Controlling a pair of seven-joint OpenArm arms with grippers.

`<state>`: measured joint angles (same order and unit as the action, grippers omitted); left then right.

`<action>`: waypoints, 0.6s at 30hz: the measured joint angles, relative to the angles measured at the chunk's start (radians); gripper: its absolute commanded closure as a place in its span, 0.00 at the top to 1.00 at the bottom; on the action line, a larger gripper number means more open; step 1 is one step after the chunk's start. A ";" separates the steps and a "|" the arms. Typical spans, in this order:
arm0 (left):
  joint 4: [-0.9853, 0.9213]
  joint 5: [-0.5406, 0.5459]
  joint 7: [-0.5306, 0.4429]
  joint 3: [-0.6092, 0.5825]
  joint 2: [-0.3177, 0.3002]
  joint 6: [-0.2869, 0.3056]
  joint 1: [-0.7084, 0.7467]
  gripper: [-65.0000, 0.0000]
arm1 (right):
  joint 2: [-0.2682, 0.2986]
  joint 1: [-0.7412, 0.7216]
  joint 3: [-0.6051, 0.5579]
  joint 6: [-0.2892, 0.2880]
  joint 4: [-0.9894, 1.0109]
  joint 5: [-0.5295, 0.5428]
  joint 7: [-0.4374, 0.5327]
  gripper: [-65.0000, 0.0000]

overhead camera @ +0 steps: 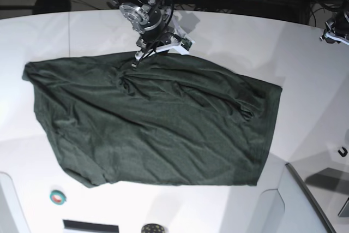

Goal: Layout the t-shirt on the table in an organized manner, then fold the t-shirt properly
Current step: 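Pinch the shirt edge middle with the right gripper and lift it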

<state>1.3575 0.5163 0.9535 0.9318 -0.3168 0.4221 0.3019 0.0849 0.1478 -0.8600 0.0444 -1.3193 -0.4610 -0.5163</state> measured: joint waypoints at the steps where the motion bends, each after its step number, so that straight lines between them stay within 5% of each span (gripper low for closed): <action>1: 0.000 0.000 0.000 0.000 0.000 0.000 0.000 0.00 | 0.000 0.000 0.000 0.000 -0.002 0.000 -0.006 0.00; 10: 0.000 0.000 0.000 0.000 0.000 0.000 0.000 0.00 | 0.019 -0.045 -0.002 -0.025 -0.054 0.027 -0.139 0.00; 18: 0.000 0.000 0.000 0.000 -0.002 0.000 0.000 0.00 | 0.018 -0.109 -0.002 -0.027 -0.055 0.027 -0.144 0.00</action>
<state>1.3571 0.5159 0.9535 0.9314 -0.3191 0.4225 0.3016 0.1024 0.0391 -0.8623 0.0174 -1.3746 -0.4335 -0.6601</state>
